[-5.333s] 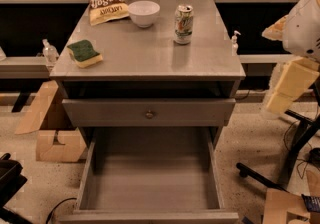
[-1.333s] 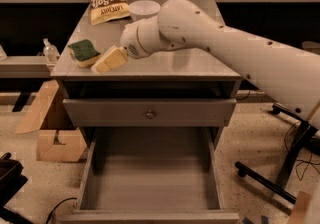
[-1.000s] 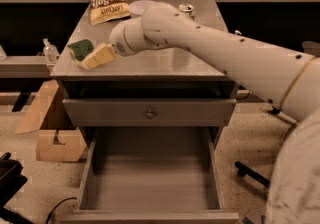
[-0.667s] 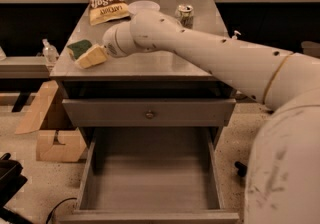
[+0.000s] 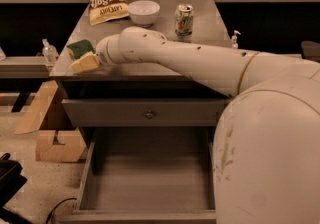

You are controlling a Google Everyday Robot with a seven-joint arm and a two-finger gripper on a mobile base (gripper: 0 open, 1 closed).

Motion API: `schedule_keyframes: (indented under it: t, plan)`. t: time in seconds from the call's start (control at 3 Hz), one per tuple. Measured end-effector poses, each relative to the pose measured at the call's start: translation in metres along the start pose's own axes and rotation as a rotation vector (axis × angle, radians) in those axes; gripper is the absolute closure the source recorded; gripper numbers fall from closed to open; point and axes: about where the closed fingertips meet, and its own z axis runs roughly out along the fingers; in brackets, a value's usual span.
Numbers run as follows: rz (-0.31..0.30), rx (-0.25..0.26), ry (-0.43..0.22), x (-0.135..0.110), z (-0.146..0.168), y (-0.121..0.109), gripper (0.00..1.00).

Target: Place sponge into middle drawer

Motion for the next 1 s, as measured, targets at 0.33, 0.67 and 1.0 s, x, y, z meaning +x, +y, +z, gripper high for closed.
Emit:
schedule_keyframes:
  t: [0.33,0.67,1.0]
  plan:
    - [0.021,0.018,-0.006,0.0072,0.0104,-0.0020,0.19]
    - [0.022,0.019,-0.007,0.0050,0.0096,-0.0023,0.42]
    - [0.022,0.019,-0.007,-0.0004,0.0071,-0.0026,0.66]
